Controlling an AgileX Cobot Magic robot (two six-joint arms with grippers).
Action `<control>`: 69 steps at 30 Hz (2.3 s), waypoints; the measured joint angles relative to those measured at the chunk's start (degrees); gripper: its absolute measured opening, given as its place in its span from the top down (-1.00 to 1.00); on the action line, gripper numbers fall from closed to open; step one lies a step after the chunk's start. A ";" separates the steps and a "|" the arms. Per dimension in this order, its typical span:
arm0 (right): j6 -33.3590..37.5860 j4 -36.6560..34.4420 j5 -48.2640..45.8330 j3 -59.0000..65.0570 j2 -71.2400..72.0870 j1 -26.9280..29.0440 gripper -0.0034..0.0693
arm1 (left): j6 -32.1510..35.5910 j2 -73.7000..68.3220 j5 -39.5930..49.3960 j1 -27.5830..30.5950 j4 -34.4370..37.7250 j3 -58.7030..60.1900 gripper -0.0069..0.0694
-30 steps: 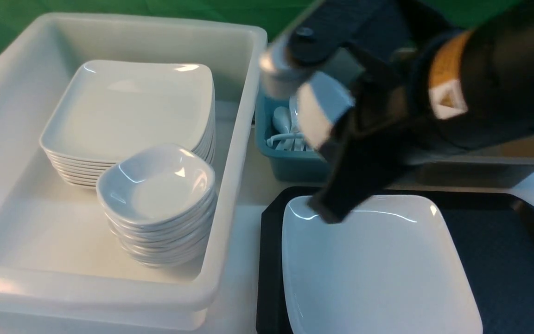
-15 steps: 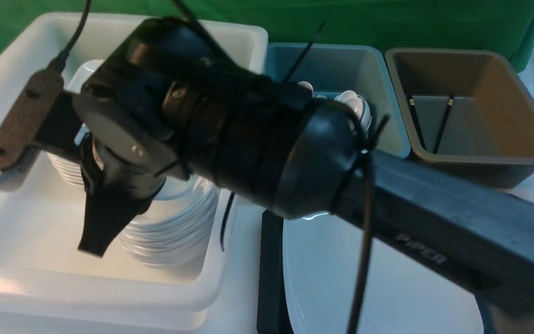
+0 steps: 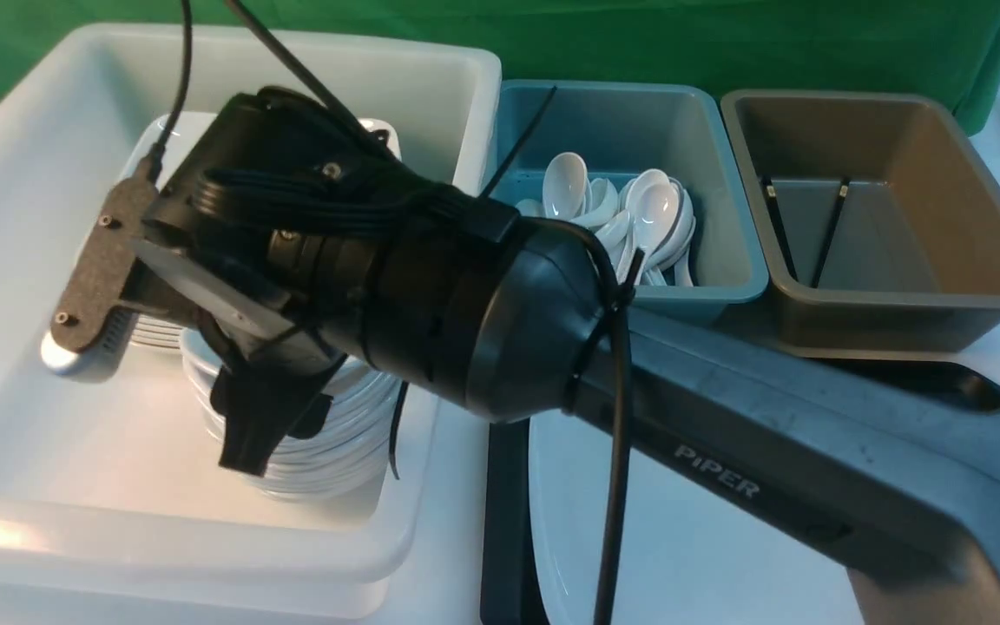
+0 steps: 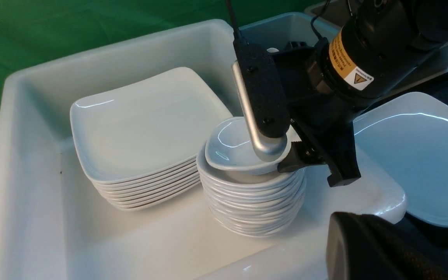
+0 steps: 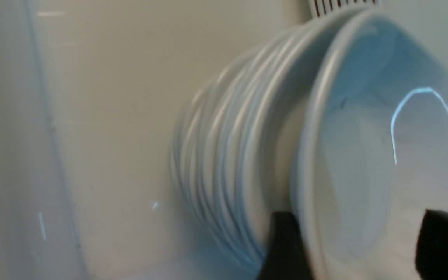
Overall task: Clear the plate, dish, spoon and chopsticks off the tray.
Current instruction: Use the right arm to put the small plate into the large storage box on the left, then use the left arm to grab a plate from the dinner plate
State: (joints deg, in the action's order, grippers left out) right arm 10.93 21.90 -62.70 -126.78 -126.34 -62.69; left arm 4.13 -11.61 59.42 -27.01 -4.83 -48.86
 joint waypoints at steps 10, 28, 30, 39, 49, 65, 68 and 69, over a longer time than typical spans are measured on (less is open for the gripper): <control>-5.58 -0.02 -4.24 -0.06 12.22 -1.57 -0.34 | 0.12 -1.04 -3.39 0.00 0.63 0.89 0.77; -25.73 -2.31 -4.24 52.87 61.42 -1.57 0.65 | 22.48 -37.49 -7.56 -0.76 24.89 1.26 0.77; -28.50 -2.43 -4.24 58.25 66.58 -1.57 0.65 | 25.37 -42.40 -9.50 -2.36 26.01 0.63 0.77; -38.18 -2.58 -4.24 74.03 86.45 -1.57 0.65 | 31.24 -67.00 -14.09 -20.80 17.22 -7.54 0.77; -40.09 -2.63 -4.28 75.86 97.51 -1.57 0.61 | 41.30 -83.97 -14.12 -26.30 10.48 -14.76 0.39; -37.01 -2.59 -4.23 76.13 98.32 -1.57 0.54 | 49.89 -91.48 -24.01 -26.30 4.50 -15.41 -0.32; -36.89 -2.59 -4.23 76.18 98.32 -1.57 0.52 | 52.40 -91.77 -23.33 -26.30 6.41 -15.41 -0.30; -36.89 -2.59 -4.23 76.18 98.32 -1.57 0.51 | 53.97 -91.77 -22.98 -26.30 7.31 -15.41 -0.29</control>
State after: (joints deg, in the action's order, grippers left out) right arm -25.96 19.31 -66.94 -50.60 -28.02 -64.25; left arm 58.10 -103.38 36.44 -53.31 2.49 -64.27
